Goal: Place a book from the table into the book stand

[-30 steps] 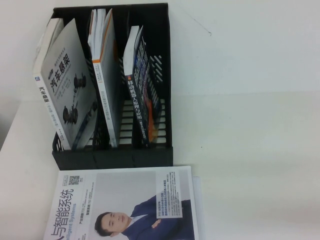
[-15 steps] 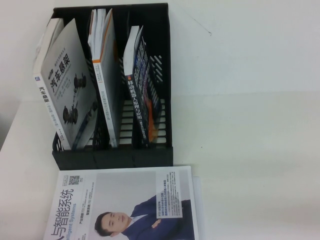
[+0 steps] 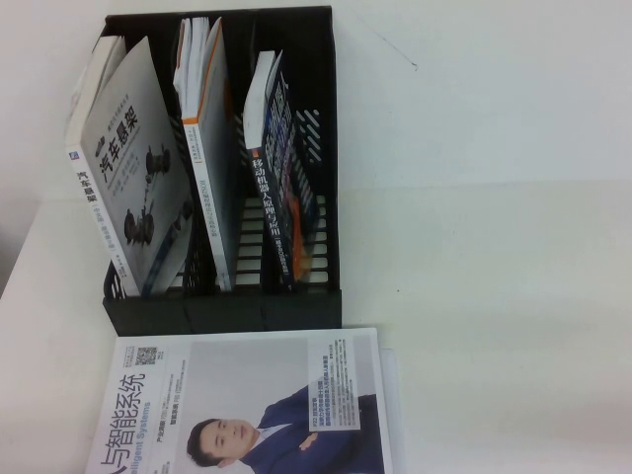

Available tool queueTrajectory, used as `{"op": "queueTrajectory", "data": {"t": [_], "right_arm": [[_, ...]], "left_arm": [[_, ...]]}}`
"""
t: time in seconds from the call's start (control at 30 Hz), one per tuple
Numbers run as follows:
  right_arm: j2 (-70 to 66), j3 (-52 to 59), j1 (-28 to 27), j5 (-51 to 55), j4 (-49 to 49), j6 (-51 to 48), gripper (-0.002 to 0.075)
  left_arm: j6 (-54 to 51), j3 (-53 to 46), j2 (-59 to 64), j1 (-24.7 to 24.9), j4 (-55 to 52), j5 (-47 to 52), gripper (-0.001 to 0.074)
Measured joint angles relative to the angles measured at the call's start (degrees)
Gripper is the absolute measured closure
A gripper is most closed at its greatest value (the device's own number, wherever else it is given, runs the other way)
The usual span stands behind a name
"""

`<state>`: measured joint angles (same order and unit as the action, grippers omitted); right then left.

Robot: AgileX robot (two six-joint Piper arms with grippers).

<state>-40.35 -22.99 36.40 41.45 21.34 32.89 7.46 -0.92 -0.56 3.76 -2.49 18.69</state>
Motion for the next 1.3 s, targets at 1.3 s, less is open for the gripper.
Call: {"op": "queueTrajectory", "data": {"t": [1.3], "right_arm": [[41.0,23.9,-36.3,-20.4,-9.4,-19.2,0.0728]], "left_arm": [[0.1,0.0,0.0,0.1,0.1,0.2,0.0737]]}}
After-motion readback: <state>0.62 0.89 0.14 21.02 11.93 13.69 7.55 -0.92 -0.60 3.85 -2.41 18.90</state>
